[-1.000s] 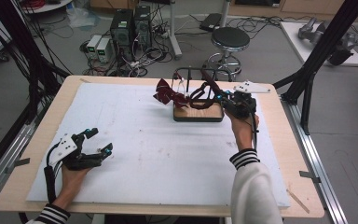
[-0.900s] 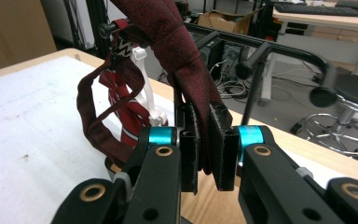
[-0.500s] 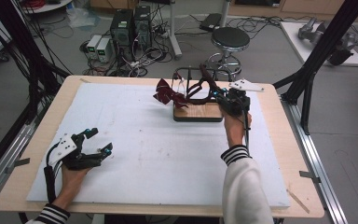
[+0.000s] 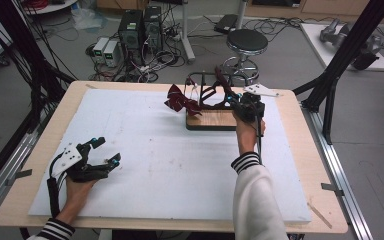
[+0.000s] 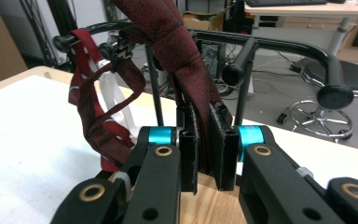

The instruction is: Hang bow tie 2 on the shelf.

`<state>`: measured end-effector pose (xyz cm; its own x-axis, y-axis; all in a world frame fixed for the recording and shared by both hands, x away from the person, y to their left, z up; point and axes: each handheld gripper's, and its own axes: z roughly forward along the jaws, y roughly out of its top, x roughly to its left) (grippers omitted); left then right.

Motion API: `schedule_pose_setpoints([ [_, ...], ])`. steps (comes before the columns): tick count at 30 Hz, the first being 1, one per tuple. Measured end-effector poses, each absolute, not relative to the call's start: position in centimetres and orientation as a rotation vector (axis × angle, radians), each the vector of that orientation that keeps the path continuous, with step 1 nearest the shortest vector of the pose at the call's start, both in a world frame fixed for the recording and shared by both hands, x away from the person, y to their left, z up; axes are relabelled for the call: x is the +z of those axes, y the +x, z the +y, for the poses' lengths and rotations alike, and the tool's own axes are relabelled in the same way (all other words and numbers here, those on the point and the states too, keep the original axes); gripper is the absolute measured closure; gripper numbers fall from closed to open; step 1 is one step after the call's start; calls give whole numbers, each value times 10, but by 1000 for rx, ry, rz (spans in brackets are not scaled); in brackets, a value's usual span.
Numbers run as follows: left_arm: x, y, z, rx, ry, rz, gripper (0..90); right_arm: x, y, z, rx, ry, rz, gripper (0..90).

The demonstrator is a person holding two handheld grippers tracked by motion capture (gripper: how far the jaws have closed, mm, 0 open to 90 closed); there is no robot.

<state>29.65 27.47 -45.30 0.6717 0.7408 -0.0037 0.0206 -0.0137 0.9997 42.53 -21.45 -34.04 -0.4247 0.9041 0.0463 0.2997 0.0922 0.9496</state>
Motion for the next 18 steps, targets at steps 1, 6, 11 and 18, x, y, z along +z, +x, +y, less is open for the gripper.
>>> schedule_pose_setpoints([
  [1, -453, 296, 275, 643, 1491, 666, 150, -341, 426, -215, 1343, 1187, 1793, 832],
  [6, -453, 296, 275, 642, 1491, 666, 151, -342, 429, -216, 1349, 1205, 1776, 832],
  [11, -453, 296, 275, 643, 1490, 666, 150, -344, 432, -214, 1358, 1214, 1764, 831],
  [18, -453, 296, 275, 642, 1490, 666, 150, -347, 434, -212, 1365, 1219, 1745, 830],
])
